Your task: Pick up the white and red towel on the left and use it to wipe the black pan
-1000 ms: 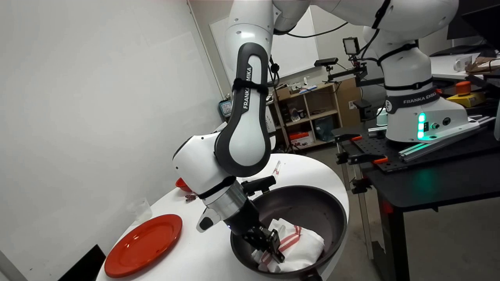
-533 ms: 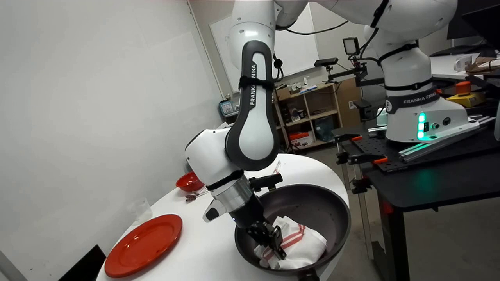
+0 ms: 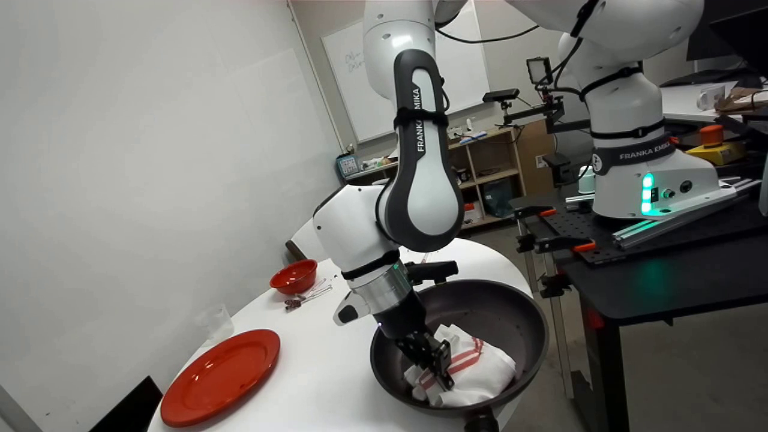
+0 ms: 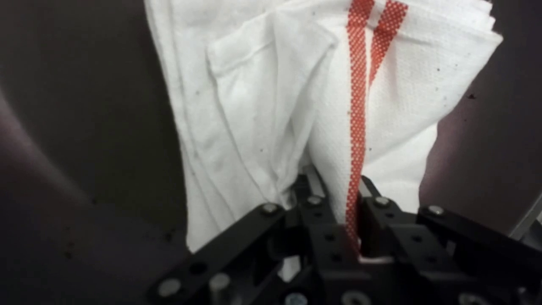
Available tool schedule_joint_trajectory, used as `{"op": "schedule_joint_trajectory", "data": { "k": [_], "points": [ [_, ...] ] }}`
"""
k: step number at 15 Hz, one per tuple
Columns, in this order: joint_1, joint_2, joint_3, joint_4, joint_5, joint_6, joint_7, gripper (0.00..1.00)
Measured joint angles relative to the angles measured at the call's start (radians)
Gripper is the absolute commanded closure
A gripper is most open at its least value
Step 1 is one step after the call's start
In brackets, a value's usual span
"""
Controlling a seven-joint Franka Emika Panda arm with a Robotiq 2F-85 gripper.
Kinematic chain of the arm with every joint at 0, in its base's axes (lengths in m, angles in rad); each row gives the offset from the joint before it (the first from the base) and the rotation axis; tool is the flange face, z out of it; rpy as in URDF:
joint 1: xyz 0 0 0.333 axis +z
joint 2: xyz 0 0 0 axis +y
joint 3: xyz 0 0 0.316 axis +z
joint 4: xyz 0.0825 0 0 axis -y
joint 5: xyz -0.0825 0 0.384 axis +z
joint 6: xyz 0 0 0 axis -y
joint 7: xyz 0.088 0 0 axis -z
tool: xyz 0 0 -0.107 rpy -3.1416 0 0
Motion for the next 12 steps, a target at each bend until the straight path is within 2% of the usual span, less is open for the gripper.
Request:
{"op": "schedule_joint_trajectory", "data": {
  "k": [7,12],
  "points": [
    [0.029,-0.063,-0.032,-0.136,-0.002,0.125,0.086,0.95],
    [0.046,-0.097,-0.05,-0.207,-0.002,0.163,0.133,0.95]
  ]
}}
